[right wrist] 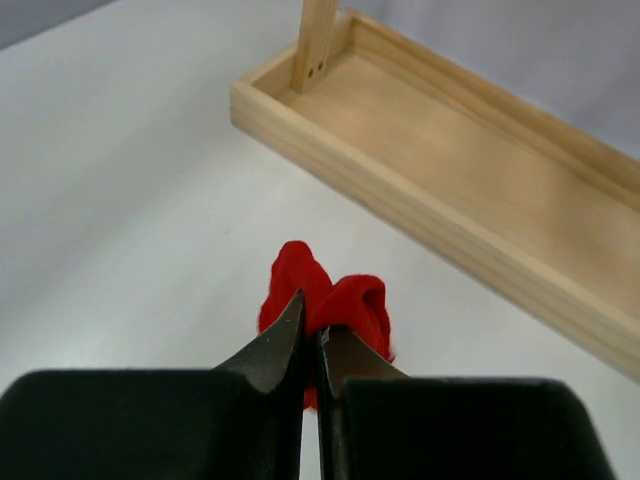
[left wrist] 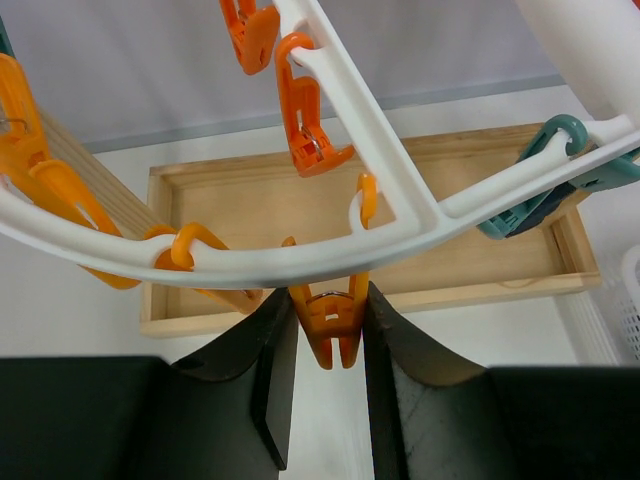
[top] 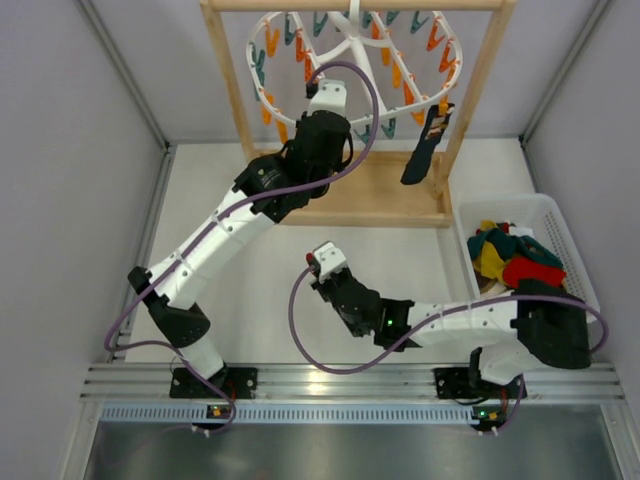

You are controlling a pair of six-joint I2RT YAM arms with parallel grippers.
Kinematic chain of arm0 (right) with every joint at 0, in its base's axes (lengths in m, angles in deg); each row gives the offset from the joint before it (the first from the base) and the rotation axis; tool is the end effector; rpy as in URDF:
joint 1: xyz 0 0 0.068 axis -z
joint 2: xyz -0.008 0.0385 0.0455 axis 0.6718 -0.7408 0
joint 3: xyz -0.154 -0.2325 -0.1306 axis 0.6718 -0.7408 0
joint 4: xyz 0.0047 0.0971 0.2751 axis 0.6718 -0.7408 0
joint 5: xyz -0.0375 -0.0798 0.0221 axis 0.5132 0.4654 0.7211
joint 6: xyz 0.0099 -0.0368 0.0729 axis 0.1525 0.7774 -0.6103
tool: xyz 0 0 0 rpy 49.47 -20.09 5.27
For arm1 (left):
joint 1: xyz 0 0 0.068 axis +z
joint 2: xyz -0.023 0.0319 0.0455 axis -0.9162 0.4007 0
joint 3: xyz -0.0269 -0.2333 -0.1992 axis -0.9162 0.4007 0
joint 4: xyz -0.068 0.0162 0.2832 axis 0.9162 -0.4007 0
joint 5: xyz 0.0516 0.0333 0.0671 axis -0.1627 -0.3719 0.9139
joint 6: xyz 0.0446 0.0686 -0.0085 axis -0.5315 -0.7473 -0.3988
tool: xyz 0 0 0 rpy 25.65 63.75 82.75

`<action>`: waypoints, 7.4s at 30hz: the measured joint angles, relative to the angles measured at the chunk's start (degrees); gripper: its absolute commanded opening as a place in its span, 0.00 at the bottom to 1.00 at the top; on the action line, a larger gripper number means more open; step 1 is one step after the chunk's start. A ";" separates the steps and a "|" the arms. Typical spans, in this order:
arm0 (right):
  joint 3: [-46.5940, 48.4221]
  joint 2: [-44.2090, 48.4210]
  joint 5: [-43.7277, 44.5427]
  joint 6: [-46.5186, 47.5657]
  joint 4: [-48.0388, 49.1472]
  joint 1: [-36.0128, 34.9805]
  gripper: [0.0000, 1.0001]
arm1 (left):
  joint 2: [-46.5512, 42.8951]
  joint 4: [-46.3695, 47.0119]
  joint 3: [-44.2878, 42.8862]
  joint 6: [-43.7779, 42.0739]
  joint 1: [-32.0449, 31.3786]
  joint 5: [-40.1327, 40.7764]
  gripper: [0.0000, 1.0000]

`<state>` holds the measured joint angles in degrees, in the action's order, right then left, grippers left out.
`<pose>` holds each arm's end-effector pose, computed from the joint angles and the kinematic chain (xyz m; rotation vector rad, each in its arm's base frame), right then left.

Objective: Remove the socks clipped to the hanger

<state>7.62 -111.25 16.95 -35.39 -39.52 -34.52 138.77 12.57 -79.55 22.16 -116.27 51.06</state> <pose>0.1346 0.3492 0.2659 -0.5795 1.5608 0.2897 0.3015 -0.2863 0.5173 0.1240 1.8666 -0.0853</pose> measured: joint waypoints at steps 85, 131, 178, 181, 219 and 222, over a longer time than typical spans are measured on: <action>5.92 0.35 -77.31 -17.53 -9.94 75.38 0.98 | -63.89 3.98 64.81 2.16 0.81 1.79 0.99; -13.42 28.68 -25.92 -15.26 1.31 34.34 0.00 | -46.90 5.01 44.50 9.97 10.47 -17.90 0.99; 6.99 -5.09 13.86 20.28 14.14 -1.40 0.00 | -1.70 2.89 1.36 0.76 -5.03 3.41 0.86; 8.15 -6.27 13.92 20.90 14.19 -1.88 0.00 | -1.70 2.97 1.36 1.33 -4.50 3.02 0.80; -9.31 33.64 13.90 -7.89 -14.95 7.54 0.00 | -1.95 2.60 2.49 0.22 -1.51 -3.39 0.93; -8.66 41.13 7.19 -14.19 -26.86 21.86 0.00 | -3.74 2.97 5.88 0.57 -1.46 -5.64 0.99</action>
<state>-1.03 -70.11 24.15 -49.58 -66.38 -12.67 135.03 15.55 -73.67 22.73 -117.73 45.42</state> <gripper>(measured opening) 0.003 0.978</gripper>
